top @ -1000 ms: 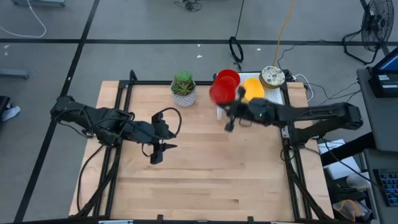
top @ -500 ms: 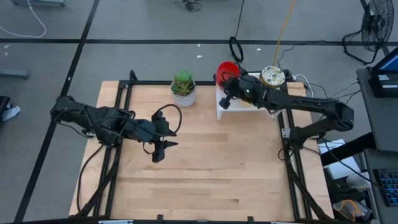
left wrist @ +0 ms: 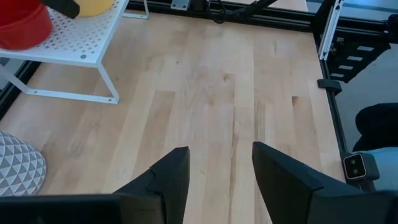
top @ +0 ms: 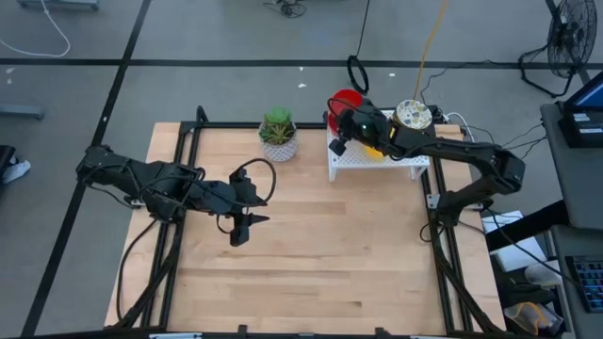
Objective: Pick & Place Mini bowls
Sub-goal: Stack the red bowl on top of the other red bowls on the shelf
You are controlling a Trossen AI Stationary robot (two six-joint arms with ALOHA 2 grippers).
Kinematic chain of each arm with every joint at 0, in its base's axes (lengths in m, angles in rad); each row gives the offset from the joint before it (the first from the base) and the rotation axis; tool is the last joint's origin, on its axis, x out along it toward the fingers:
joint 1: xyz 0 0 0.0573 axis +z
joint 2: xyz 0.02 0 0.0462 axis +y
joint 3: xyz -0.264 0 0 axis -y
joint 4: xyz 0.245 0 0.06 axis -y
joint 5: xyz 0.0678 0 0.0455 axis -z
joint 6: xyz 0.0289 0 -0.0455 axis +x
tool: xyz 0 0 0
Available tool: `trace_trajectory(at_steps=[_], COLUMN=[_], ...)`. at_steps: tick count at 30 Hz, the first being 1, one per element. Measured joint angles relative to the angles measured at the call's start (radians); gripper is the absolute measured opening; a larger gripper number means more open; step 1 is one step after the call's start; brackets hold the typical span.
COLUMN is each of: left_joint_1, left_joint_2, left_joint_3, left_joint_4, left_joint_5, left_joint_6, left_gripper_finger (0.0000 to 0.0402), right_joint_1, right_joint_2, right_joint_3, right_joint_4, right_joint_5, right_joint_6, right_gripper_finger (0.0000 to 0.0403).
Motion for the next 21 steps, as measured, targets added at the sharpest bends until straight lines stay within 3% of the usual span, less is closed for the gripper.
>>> trace_trajectory(at_steps=[13, 18, 21], left_joint_1=[0.000, 0.000, 0.000], left_joint_2=[0.000, 0.000, 0.000], left_joint_3=[0.000, 0.000, 0.000], left_joint_4=[-0.001, -0.001, -0.001], left_joint_5=[0.001, 0.000, 0.000], left_joint_6=[0.002, 0.002, 0.002], left_gripper_finger=[0.0161, 0.0168, 0.0175], right_joint_1=[-0.024, -0.024, -0.024], right_joint_2=[0.010, 0.010, 0.010], right_joint_3=[0.000, 0.000, 0.000], right_joint_4=[-0.053, -0.059, -0.059], right_joint_5=[-0.004, -0.100, -0.104], right_joint_6=[0.023, 0.042, 0.049], right_gripper_finger=[0.0000, 0.0000, 0.0001])
